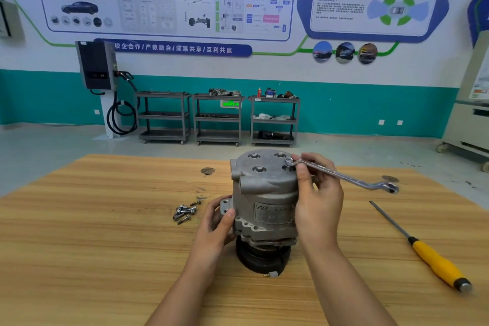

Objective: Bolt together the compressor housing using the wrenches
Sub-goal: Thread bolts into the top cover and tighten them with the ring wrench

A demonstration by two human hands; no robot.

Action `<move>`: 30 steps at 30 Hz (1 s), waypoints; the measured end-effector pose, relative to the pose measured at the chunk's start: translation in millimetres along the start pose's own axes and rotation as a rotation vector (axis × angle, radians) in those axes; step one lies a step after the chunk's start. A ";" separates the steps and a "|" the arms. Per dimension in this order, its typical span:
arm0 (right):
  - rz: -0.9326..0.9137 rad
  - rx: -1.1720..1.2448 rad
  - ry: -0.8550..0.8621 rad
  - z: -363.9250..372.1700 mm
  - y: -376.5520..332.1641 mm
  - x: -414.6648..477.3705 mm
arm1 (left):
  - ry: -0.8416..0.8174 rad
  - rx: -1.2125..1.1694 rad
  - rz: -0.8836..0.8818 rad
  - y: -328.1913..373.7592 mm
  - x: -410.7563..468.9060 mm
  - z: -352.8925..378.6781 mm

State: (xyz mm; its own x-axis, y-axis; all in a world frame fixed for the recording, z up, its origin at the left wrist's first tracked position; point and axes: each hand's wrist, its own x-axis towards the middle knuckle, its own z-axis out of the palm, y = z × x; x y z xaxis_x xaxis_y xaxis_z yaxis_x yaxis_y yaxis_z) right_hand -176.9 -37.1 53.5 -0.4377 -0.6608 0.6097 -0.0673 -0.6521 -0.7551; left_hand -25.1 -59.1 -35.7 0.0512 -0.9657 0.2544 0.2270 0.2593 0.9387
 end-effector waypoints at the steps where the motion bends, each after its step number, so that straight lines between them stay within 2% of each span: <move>1: -0.033 -0.058 -0.036 -2.2 0.8 -1.7 | 0.001 -0.002 -0.002 -0.1 0.5 -0.8; 6: -0.261 -0.252 -0.139 -13.8 2.7 -4.1 | 0.004 -0.018 -0.013 -1.3 1.9 -3.5; 11: -0.290 -0.332 -0.187 -10.0 -8.2 11.2 | 0.009 -0.019 -0.023 -1.6 1.4 -2.9; 15: -0.216 -0.409 -0.273 -4.0 -17.8 21.8 | 0.009 -0.022 -0.024 -1.3 1.5 -3.2; 17: -0.121 -0.438 -0.298 0.1 -20.9 25.1 | 0.012 -0.025 -0.025 -0.6 1.6 -3.1; 27: 0.138 -0.677 -0.223 14.9 -15.3 41.3 | 0.017 -0.012 -0.024 2.4 0.1 -0.2; 30: 0.248 -0.612 -0.184 13.4 -12.9 39.5 | 0.016 -0.010 -0.025 3.1 0.0 0.4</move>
State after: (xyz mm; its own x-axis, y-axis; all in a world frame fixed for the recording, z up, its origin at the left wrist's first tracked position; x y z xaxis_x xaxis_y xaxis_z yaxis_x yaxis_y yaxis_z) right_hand -181.3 -59.8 90.5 -0.3499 -0.8511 0.3914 -0.5031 -0.1817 -0.8449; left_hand -24.8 -58.3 -32.7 0.0611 -0.9719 0.2273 0.2379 0.2354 0.9423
